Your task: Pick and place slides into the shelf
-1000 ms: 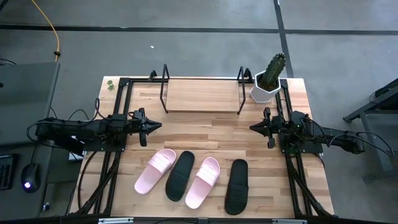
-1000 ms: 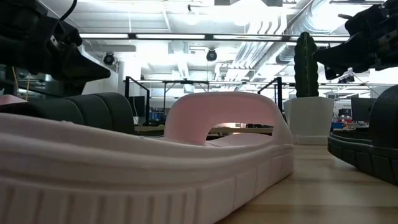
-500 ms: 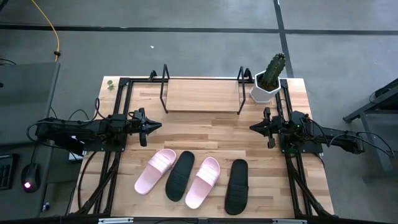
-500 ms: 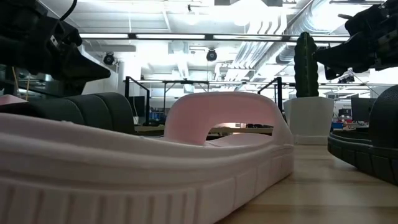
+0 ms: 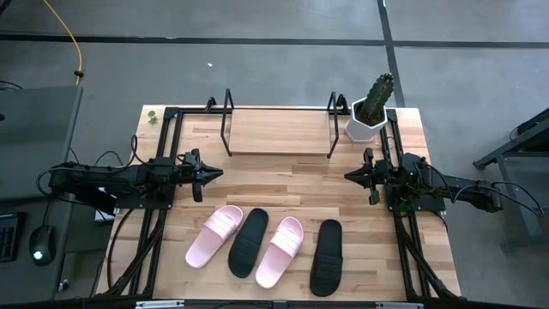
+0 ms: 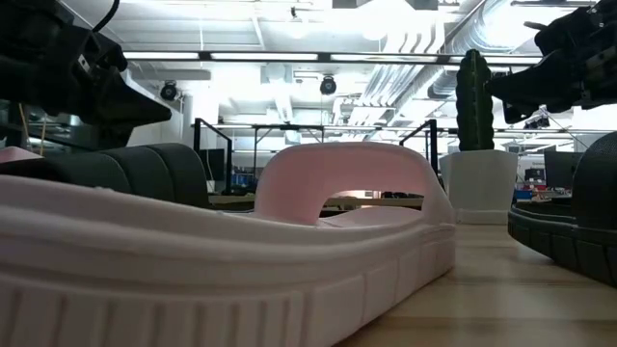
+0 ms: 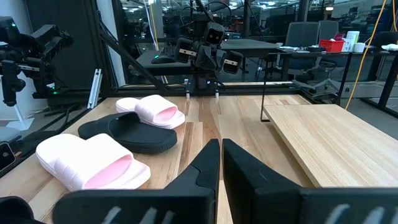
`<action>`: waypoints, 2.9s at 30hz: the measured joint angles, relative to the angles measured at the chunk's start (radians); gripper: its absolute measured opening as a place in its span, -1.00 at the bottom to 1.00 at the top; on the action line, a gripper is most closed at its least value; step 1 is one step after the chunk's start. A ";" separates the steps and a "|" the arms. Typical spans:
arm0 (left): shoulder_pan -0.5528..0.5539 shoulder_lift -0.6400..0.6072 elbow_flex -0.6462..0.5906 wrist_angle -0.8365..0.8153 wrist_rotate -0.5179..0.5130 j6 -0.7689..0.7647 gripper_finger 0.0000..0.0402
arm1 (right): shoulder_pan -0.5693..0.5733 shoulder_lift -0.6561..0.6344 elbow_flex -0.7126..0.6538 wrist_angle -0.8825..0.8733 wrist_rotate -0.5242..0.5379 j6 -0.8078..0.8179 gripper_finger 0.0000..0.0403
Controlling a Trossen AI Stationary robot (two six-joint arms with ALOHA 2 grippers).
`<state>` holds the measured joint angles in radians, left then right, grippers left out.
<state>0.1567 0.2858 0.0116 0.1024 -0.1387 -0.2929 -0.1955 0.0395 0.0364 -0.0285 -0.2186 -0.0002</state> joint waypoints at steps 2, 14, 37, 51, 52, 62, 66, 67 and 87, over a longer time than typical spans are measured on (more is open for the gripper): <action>0.000 0.000 0.000 0.000 0.000 0.000 -0.91 | 0.000 0.000 0.000 0.000 0.000 0.000 -0.94; 0.000 0.000 0.000 0.000 0.000 0.000 -0.91 | 0.000 0.000 0.000 0.000 0.000 0.000 -0.94; 0.000 0.000 0.000 0.000 0.000 0.000 -0.91 | 0.000 0.000 0.000 0.000 0.000 0.000 -0.94; 0.000 0.000 0.000 -0.002 -0.008 0.259 -0.91 | 0.000 0.000 0.000 0.000 0.000 0.000 -0.94; 0.000 0.000 0.000 -0.001 -0.008 0.262 -0.91 | 0.000 0.000 0.000 0.000 0.000 0.000 -0.94; 0.000 0.000 0.000 0.005 -0.008 0.262 -0.91 | 0.000 0.000 0.000 0.000 0.000 0.000 -0.94; 0.000 0.000 0.000 0.022 -0.008 0.261 -0.91 | 0.000 0.000 0.000 0.000 0.000 0.000 -0.94; 0.000 0.000 0.000 0.021 -0.008 0.261 -0.91 | 0.000 0.000 0.000 0.000 0.000 0.000 -0.94; 0.000 0.000 0.000 0.041 0.026 0.168 -0.91 | 0.000 0.000 0.000 0.001 -0.001 0.001 -0.94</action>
<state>0.1566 0.2857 0.0113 0.1436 -0.1131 -0.1253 -0.1955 0.0398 0.0364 -0.0276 -0.2192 0.0006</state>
